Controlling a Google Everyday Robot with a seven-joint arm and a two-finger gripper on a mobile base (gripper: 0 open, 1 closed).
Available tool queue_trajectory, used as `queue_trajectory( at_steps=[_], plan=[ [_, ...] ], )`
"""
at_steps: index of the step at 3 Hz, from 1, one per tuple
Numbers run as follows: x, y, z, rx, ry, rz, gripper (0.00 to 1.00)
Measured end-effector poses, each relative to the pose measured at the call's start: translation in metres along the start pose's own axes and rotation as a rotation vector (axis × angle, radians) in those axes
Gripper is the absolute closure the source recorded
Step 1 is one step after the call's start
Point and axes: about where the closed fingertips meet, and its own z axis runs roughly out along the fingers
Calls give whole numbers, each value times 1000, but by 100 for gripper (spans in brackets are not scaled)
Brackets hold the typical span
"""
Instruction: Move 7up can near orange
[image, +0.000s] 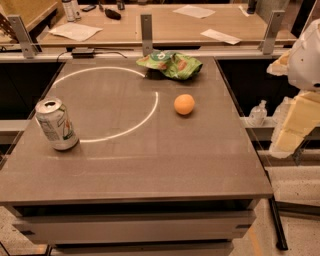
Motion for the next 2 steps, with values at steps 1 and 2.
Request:
queue_trajectory(
  at_steps=[1,2],
  plan=[
    [0,0,0,0,0,0,0],
    [-1,-1,-2,2,-21,13,0]
  ],
)
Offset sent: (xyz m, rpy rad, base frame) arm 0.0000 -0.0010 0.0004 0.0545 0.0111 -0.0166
